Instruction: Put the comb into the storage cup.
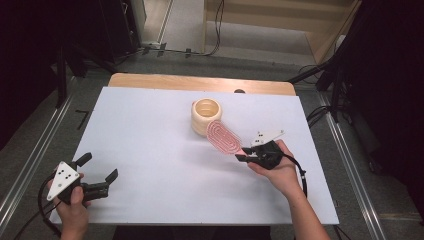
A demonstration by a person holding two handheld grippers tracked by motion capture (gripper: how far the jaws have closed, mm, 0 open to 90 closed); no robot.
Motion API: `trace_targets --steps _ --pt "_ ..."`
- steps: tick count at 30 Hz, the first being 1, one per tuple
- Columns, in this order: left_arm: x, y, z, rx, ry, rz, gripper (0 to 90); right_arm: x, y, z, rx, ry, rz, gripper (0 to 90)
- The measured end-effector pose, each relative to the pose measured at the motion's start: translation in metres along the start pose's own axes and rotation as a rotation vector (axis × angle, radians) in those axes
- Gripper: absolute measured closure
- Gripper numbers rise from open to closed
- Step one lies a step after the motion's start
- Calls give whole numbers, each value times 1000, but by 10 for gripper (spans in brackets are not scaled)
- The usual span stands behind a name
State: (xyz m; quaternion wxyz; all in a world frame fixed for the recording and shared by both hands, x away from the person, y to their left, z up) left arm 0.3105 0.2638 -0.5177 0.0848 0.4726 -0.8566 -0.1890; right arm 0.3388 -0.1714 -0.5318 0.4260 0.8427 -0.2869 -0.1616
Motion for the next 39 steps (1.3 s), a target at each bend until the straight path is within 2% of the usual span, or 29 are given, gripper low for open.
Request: trace_targets --steps 6,15,20,23,30,34,39 --pt "0 1 0 6 0 3 0 -3 -1 2 53 -9 30 678" --pt "0 2 -4 8 3 21 0 -7 6 0 164 -19 30 679" --pt "6 2 -9 3 -1 40 0 -8 11 0 216 -31 24 678" --pt "12 1 -13 -11 -13 55 0 -11 13 -1 260 -44 13 678" --pt "33 0 -28 -2 -30 82 0 -18 11 -4 292 -44 15 678" --pt "50 -5 -39 -4 -57 137 0 -22 12 -7 314 -41 8 678" --pt "69 -15 -54 8 -72 160 0 -22 13 -8 343 -48 21 678"
Point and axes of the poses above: each handheld gripper's, and its own axes: y roughly backward along the jaws, z roughly out of its underside, x roughly to its right, the point moved 9 cm from there along -y, roughly forward along the jaws, and after that the axes turned 9 degrees about -x, right-handed, at the moved point
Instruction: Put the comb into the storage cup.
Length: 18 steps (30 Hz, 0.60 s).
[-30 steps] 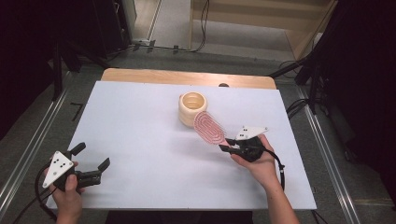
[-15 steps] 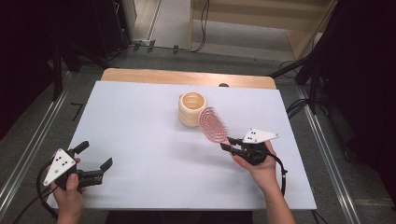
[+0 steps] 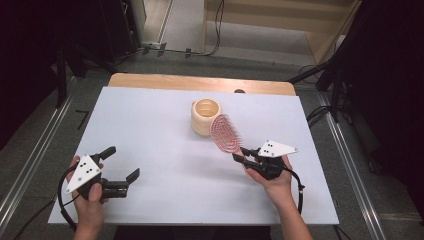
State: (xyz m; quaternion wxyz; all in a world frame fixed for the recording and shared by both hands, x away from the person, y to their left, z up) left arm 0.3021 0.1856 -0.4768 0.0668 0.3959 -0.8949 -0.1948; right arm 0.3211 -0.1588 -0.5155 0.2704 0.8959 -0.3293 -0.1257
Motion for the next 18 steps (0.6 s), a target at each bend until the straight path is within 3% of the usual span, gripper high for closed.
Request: trace_targets --steps 5,10,18 --pt "13 -17 -11 1 -11 24 0 -3 0 -2 26 -4 2 678" --pt "29 -31 -22 -8 -34 79 0 -5 0 -3 33 1 1 678" --pt "47 -51 -36 -10 -47 117 0 -7 2 -5 50 7 13 678"
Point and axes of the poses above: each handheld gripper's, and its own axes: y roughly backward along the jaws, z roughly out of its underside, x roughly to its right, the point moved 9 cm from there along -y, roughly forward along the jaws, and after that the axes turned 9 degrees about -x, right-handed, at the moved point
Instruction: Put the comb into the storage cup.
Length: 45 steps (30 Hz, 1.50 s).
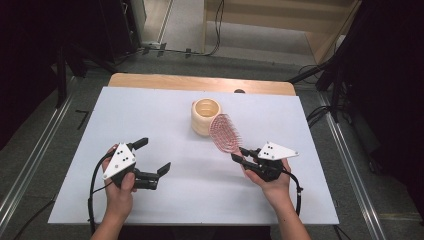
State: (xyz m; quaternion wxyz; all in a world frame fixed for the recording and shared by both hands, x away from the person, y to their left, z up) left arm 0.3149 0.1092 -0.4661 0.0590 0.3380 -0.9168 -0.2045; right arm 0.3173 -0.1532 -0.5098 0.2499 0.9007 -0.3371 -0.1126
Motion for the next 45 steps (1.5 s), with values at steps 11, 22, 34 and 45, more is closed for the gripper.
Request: trace_targets --steps 11,22,34,45 --pt "14 -21 -17 7 -5 52 0 -3 -2 -1 12 -1 -4 677" --pt "28 -38 -31 13 -9 106 0 -8 -5 -3 24 3 -10 677" --pt "41 -51 -44 29 16 160 0 -15 -10 -4 27 21 -13 677" --pt "53 -61 -48 30 28 202 0 -22 -16 -6 25 41 -19 677"
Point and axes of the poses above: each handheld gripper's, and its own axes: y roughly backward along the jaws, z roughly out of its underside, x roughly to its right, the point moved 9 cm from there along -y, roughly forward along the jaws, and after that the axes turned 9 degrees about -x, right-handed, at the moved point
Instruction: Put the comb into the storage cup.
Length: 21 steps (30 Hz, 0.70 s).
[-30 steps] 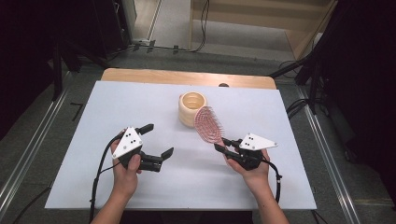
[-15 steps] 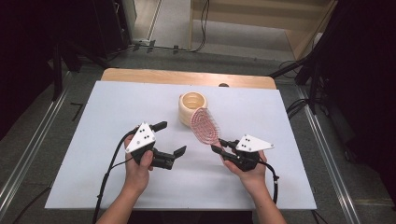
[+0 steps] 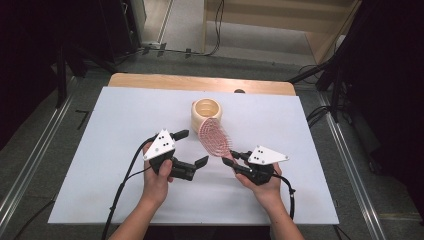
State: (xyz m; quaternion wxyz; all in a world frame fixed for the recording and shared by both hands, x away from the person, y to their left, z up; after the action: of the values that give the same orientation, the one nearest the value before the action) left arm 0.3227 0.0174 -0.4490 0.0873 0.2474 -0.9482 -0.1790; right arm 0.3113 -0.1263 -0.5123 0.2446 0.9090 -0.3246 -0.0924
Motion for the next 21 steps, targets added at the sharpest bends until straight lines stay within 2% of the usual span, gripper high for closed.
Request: trace_targets --steps 5,13,17,21 --pt "4 -4 -2 2 9 14 0 -3 -2 -1 0 4 -4 677" --pt "5 -10 -4 -3 30 -16 83 -8 -4 -2 3 15 -16 677" --pt "6 -10 -7 18 56 -4 122 -11 -6 -3 3 20 -19 677" --pt "6 -12 -9 12 99 0 179 -13 -7 -4 2 24 -21 677"
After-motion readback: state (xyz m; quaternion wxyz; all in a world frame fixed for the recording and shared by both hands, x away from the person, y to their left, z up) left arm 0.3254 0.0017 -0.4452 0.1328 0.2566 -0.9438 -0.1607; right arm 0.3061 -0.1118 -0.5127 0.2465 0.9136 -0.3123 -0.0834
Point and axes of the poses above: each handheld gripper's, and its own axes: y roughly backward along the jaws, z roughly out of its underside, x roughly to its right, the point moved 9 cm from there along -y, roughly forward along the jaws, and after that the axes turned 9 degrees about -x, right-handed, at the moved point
